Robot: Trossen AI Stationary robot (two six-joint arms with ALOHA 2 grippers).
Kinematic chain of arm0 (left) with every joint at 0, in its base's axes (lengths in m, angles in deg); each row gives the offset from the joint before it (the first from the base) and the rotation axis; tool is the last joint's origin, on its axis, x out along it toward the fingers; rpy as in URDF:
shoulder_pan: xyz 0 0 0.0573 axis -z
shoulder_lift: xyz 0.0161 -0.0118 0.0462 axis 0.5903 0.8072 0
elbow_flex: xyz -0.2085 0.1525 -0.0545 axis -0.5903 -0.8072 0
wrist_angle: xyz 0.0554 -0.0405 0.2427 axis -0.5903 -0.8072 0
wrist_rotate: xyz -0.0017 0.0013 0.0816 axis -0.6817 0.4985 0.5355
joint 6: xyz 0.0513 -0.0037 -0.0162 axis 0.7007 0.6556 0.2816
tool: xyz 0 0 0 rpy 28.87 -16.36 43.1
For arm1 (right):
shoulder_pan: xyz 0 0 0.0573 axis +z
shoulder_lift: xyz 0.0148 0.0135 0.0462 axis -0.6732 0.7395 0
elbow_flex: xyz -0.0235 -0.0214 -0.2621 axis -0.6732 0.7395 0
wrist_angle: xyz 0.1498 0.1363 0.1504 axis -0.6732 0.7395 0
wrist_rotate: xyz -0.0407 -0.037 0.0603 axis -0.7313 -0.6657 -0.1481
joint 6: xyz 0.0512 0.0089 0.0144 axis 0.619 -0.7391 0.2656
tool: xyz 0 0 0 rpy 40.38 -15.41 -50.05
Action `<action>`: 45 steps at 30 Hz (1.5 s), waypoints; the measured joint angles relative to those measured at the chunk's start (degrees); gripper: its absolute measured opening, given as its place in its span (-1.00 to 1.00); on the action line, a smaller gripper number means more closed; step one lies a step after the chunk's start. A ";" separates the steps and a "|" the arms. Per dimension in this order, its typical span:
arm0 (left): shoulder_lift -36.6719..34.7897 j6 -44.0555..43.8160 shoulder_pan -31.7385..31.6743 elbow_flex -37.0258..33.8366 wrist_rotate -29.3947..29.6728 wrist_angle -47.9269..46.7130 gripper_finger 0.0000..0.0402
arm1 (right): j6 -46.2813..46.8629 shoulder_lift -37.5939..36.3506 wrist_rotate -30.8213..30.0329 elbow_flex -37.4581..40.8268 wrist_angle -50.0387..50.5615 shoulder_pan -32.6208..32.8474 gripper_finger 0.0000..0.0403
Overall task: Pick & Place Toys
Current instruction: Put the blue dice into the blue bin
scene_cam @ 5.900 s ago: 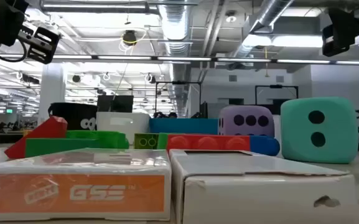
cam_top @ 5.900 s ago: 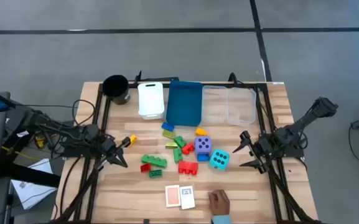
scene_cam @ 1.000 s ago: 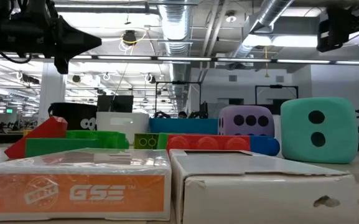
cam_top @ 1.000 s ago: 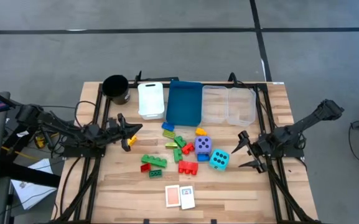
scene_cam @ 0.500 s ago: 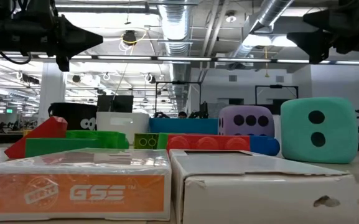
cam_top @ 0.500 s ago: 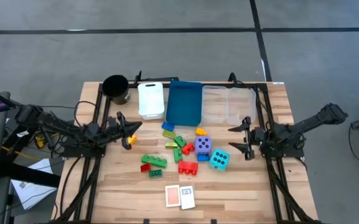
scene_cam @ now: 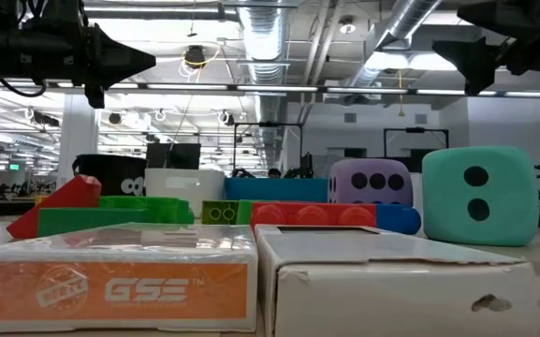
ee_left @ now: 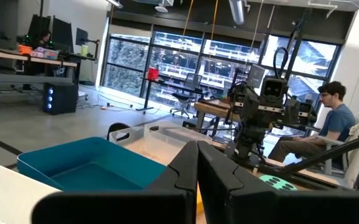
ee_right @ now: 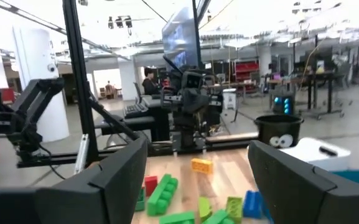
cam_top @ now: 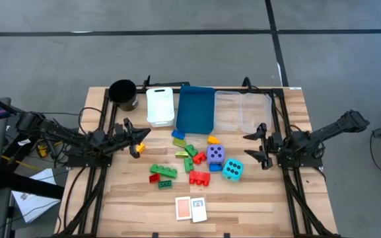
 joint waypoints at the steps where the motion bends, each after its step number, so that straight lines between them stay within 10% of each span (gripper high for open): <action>1: 0.00 0.00 0.00 0.00 -0.01 0.01 -1.00 | 1.38 -0.02 -0.17 0.00 0.34 -0.08 0.37; 15: -0.02 -0.02 0.00 0.00 -0.02 0.02 -1.00 | 3.44 0.25 -1.85 0.00 7.48 -1.55 0.41; 24: -0.02 -0.02 0.00 0.00 -0.01 0.02 -1.00 | 4.20 4.42 -1.83 0.00 8.25 -1.51 0.94; 45: -0.02 0.13 -1.35 0.00 -0.02 0.13 -1.00 | 8.61 9.14 -8.81 -0.81 8.50 7.51 0.89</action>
